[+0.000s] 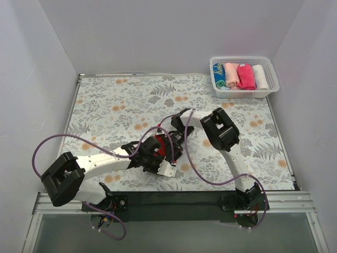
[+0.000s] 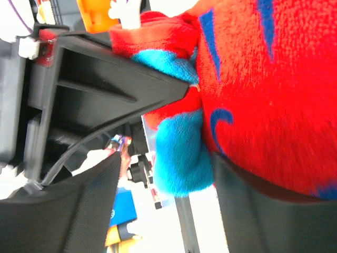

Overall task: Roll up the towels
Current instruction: Roll the towel

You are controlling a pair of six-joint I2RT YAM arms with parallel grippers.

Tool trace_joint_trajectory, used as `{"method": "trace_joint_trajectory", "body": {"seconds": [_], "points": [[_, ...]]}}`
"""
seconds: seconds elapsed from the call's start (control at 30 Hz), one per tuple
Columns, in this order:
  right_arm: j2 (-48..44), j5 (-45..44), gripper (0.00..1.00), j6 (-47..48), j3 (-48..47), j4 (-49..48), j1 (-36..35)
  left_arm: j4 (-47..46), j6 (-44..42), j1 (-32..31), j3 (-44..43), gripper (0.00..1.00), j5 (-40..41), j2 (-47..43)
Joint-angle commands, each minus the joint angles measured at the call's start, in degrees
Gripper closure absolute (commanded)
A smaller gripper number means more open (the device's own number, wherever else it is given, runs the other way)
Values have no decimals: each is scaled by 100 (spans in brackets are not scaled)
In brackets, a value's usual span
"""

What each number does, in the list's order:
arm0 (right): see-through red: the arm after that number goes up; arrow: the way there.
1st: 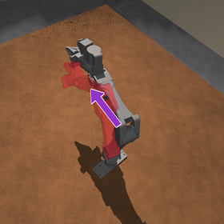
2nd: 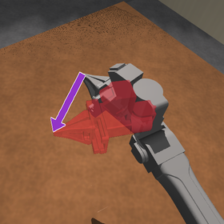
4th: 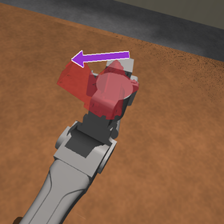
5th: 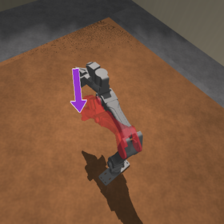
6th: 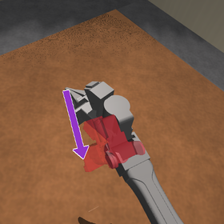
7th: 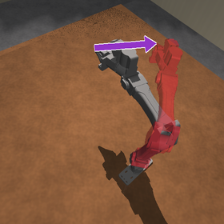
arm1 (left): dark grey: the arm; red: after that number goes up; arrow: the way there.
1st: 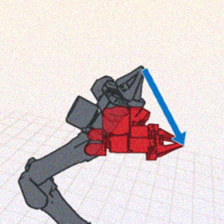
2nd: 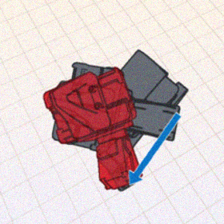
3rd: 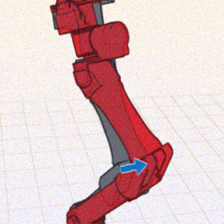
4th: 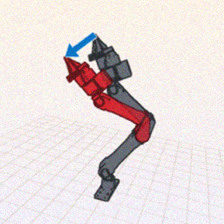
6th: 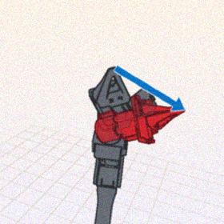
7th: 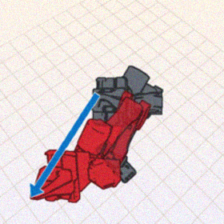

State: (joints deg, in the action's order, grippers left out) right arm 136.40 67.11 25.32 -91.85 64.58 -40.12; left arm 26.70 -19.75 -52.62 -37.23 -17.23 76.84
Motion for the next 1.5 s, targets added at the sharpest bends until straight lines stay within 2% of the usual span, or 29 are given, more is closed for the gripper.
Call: {"method": "trace_joint_trajectory", "body": {"seconds": [0.0, 0.07, 0.1, 0.23, 0.4, 0.47, 0.63, 0.73, 0.77, 0.87, 1.03, 1.1, 1.17, 1.27, 1.37, 1.47], "points": [[-139, -1007, 34, 78, 10, -525, 417, 1074, 331, 32, 50, 100, -578, 85], [-376, -1007, 32, 69, -17, -551, 531, 1127, 296, 173, -55, 99, -903, 278], [-464, -1059, 22, 78, -25, -560, 575, 1188, 279, 225, -195, 99, -992, 349], [-1017, -1095, 19, 70, -105, -578, 952, 1618, -55, 620, -679, 95, -1659, 937], [-1782, -1235, 17, 61, 167, -841, 1840, 2479, -609, 1051, -1382, 92, -2398, 1614], [-2309, -1506, 17, 52, 395, -1051, 2129, 2943, -740, 1289, -1837, 91, -2600, 2140], [-3434, -2088, 20, 254, 966, -1333, 2201, 3859, -978, 1684, -2919, 86, -2882, 3582], [-3848, -2334, 27, 350, 1336, -1421, 2096, 4167, -830, 1807, -3614, 85, -2864, 4277], [-3953, -2439, 31, 394, 1424, -1421, 1983, 4316, -829, 1834, -3772, 85, -2891, 4435], [-4331, -2859, 34, 561, 1661, -1422, 1596, 4440, -785, 1940, -4195, 83, -2874, 4919], [-4596, -3353, 35, 676, 1837, -1596, 648, 4511, -838, 2080, -4581, 81, -2706, 5534], [-4570, -3686, 32, 623, 1890, -1746, 331, 4520, -794, 2142, -4705, 81, -2689, 5771], [-4552, -4133, 26, 588, 1969, -2080, -212, 4555, -820, 2265, -4854, 81, -2732, 5886], [-4421, -4748, 22, 466, 2048, -2703, -933, 4598, -829, 2432, -5013, 81, -2873, 6036], [-4227, -5355, 22, 298, 2294, -3459, -1479, 4739, -855, 2520, -5197, 81, -2996, 6185], [-4095, -5472, 23, 228, 2514, -4004, -1761, 4801, -899, 2555, -5276, 81, -3005, 6264]]}}
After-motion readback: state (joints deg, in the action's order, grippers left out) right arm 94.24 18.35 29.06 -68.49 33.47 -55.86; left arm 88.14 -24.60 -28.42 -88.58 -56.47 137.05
